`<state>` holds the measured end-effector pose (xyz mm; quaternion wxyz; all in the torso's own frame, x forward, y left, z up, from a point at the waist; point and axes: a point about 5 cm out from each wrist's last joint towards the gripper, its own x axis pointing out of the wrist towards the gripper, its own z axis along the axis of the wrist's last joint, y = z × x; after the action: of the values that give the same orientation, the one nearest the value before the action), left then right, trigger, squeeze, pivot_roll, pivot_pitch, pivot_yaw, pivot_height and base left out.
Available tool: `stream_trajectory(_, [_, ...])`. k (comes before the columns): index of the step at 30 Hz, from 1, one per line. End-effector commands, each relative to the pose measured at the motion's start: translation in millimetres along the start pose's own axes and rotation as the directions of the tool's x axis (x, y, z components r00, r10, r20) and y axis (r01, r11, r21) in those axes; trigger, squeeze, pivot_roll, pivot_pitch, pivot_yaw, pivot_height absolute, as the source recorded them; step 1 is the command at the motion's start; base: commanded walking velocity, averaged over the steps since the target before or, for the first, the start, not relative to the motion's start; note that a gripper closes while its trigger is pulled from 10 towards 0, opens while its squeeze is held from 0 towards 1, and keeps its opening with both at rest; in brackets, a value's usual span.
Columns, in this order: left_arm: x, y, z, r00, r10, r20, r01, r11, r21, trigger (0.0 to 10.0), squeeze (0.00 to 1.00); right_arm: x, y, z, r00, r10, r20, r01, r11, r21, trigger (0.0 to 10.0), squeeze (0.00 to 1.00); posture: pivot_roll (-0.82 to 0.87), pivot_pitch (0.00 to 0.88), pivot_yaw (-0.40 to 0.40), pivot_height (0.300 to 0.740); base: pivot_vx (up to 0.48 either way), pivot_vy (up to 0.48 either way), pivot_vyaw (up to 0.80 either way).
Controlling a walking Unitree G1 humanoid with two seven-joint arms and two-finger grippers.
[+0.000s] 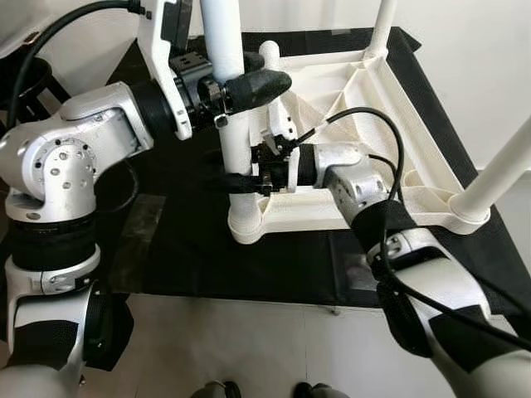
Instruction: Building children table
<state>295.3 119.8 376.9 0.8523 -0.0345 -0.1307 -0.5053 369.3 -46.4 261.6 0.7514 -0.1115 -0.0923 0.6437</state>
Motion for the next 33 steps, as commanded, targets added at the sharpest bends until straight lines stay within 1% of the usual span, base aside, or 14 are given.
stream_trajectory(1, [-1.3, 1.6, -0.4, 1.0, 0.011, 0.002, -0.011, 1.0, -0.017, 10.0, 1.0, 1.6, 0.5, -3.7, 0.994, -0.106, -0.036, 0.106, 0.994, -0.007, 0.0, 0.0, -0.14, 0.198, 0.025, 0.74, 0.0, 0.0, 0.0])
stream_trajectory(2, [-1.5, 1.5, -0.6, 1.0, 0.006, 0.001, -0.006, 1.0, -0.03, 10.0, 0.0, 8.7, 5.7, -11.5, 0.955, -0.291, -0.047, 0.293, 0.955, 0.044, 0.0, 0.0, -0.13, 0.196, 0.018, 0.74, 0.0, 0.0, 0.0])
stream_trajectory(3, [-1.9, 1.0, -0.9, 1.0, 0.0, -0.002, 0.0, 0.999, -0.034, 10.0, 0.0, 9.8, 4.4, -24.5, 0.796, -0.594, -0.112, 0.604, 0.792, 0.091, 0.0, 0.0, -0.14, 0.193, 0.014, 0.74, 0.0, 0.0, 0.0])
stream_trajectory(5, [-2.5, 0.7, -0.8, 1.0, -0.007, -0.004, 0.007, 0.999, -0.038, 10.0, 0.0, -3.9, 17.6, -45.0, 0.458, -0.869, -0.187, 0.888, 0.458, 0.047, 0.0, 0.0, -0.15, 0.19, 0.016, 0.74, 0.0, 0.0, 0.0])
stream_trajectory(6, [-2.5, 0.7, -0.8, 1.0, -0.007, -0.004, 0.007, 0.999, -0.038, 10.0, 0.0, -3.9, 17.6, -45.0, 0.458, -0.869, -0.187, 0.888, 0.458, 0.047, 0.0, 0.0, -0.15, 0.19, 0.016, 0.74, 0.0, 0.0, 0.0])
stream_trajectory(8, [-2.4, 1.3, 0.1, 1.0, -0.008, -0.002, 0.008, 0.999, -0.04, 10.0, 0.0, 7.1, 42.2, -57.3, 0.528, -0.824, -0.206, 0.848, 0.525, 0.073, 0.0, 0.0, -0.15, 0.192, 0.025, 0.74, 0.0, 0.0, 0.0])
stream_trajectory(11, [-2.1, 3.0, -1.7, 1.0, -0.003, -0.002, 0.003, 0.999, -0.05, 10.0, 0.0, 45.1, 83.8, -58.3, 0.7, -0.698, -0.152, 0.714, 0.679, 0.169, 0.0, 0.0, -0.14, 0.185, 0.032, 0.74, 0.0, 0.0, 0.0])
stream_trajectory(18, [-2.2, 2.9, -3.1, 1.0, 0.011, 0.001, -0.011, 0.999, -0.045, 10.0, 0.0, 47.1, 70.2, -46.9, 0.709, -0.696, -0.113, 0.704, 0.692, 0.157, 0.0, 0.0, -0.15, 0.179, 0.017, 0.74, 0.0, 0.0, 0.0])
stream_trajectory(26, [-2.7, 3.1, -5.5, 1.0, 0.028, -0.003, -0.028, 0.998, -0.054, 10.0, 0.0, 48.3, 79.2, -35.6, 0.677, -0.722, -0.146, 0.736, 0.666, 0.119, 0.0, 0.0, -0.16, 0.178, 0.016, 0.74, 0.0, 0.0, 0.0])
stream_trajectory(27, [-2.8, 3.0, -6.0, 1.0, 0.03, -0.004, -0.03, 0.998, -0.054, 10.0, 0.0, 48.1, 79.5, -34.0, 0.67, -0.728, -0.146, 0.742, 0.66, 0.116, 7.8, 0.0, -0.16, 0.178, 0.015, 0.74, 0.0, 0.0, 0.0])
stream_trajectory(28, [-3.1, 3.4, -6.2, 0.999, 0.034, -0.004, -0.034, 0.998, -0.053, 10.0, 0.0, 48.8, 80.4, -30.2, 0.68, -0.722, -0.126, 0.733, 0.672, 0.104, 10.0, 0.0, -0.16, 0.179, 0.014, 0.74, 0.0, 0.0, 0.0])
stream_trajectory(31, [-3.4, 3.7, -6.5, 0.999, 0.036, -0.005, -0.036, 0.998, -0.053, 10.0, 0.0, 49.2, 80.8, -27.9, 0.686, -0.719, -0.114, 0.728, 0.679, 0.101, 10.0, 0.0, -0.16, 0.179, 0.014, 0.74, 0.0, 0.0, 0.0])
stream_trajectory(32, [-3.6, 3.7, -6.7, 0.999, 0.036, -0.005, -0.036, 0.998, -0.053, 10.0, 0.0, 49.6, 81.0, -25.3, 0.693, -0.714, -0.095, 0.72, 0.684, 0.112, 10.0, 0.98, -0.16, 0.182, 0.013, 0.74, 0.0, 0.0, 0.0])
stream_trajectory(33, [-3.6, 3.7, -6.7, 0.999, 0.036, -0.005, -0.036, 0.998, -0.053, 10.0, 0.0, 49.6, 81.0, -25.3, 0.693, -0.714, -0.095, 0.72, 0.684, 0.112, 10.0, 0.98, -0.16, 0.182, 0.013, 0.74, 0.0, 0.0, 0.0])
